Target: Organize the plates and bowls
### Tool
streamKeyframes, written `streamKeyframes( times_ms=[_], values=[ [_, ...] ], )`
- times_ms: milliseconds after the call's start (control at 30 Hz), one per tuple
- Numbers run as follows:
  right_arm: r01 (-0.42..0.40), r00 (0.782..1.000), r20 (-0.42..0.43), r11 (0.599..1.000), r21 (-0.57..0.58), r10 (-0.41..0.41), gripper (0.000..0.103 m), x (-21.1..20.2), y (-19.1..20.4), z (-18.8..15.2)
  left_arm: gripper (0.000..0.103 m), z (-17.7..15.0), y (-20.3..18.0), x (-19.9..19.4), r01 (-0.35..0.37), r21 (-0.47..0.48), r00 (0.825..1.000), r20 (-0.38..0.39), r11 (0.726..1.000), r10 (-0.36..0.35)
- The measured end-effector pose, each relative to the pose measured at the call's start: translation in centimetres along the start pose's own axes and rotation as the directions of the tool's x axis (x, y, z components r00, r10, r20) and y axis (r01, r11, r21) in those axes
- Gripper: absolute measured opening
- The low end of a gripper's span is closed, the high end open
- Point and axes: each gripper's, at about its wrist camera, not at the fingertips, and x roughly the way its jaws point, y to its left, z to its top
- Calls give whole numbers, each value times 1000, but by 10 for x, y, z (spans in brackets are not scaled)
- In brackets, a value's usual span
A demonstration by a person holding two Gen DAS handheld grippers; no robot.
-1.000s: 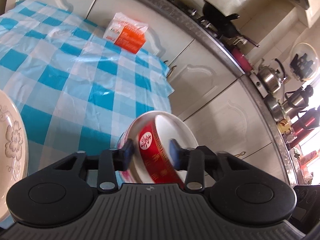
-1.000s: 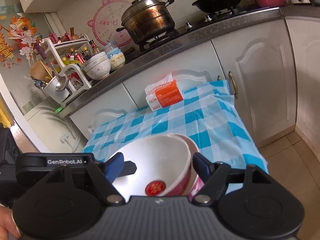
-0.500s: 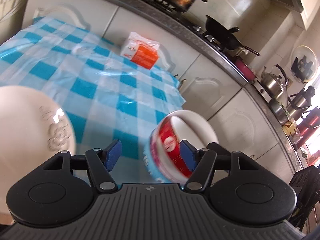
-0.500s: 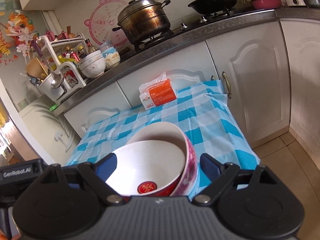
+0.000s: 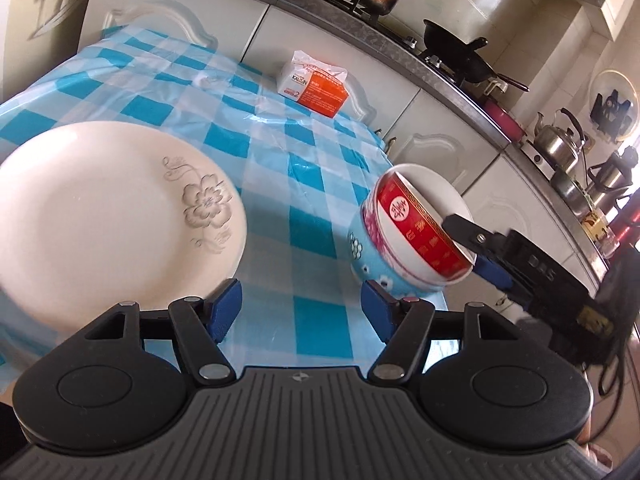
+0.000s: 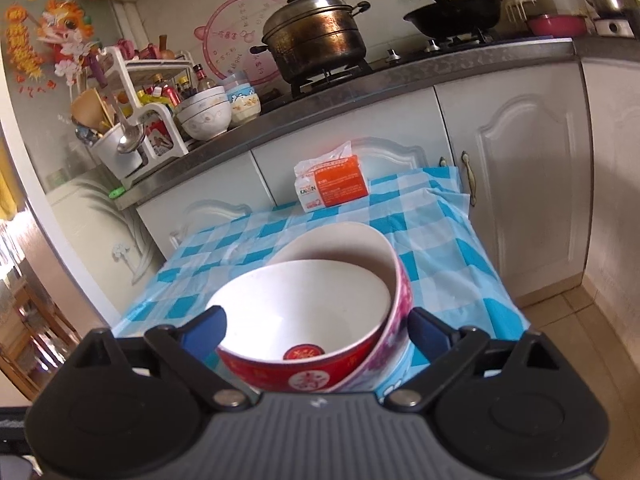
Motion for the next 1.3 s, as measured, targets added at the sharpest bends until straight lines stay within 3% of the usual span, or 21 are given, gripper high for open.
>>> streamKeyframes(
  times_ms=[267,467,767,900,1067,1300],
  values=[
    [17,1000,8,1000,2,-17,97,2,-1,-3,80,-24,12,-24,-18,51,1000,4,999,18],
    [43,995,88,999,-29,-41,99,-13,2,-3,81,-33,27,-33,-25,35,1000,13,999,24],
    [-32,994,103,999,-35,35,102,-31,15,-4,87,-32,35,-47,-86,19,995,53,996,85],
    [-37,998,48,999,-20,38,102,-33,24,-9,99,-29,28,-58,-124,37,988,96,992,120],
    [-29,1000,-1,1000,-2,29,102,-40,33,-20,101,-25,12,-68,-186,70,974,142,980,175],
    [-32,999,-8,998,-53,32,102,-63,52,-35,103,-26,-6,-83,-276,87,949,185,957,257]
  ],
)
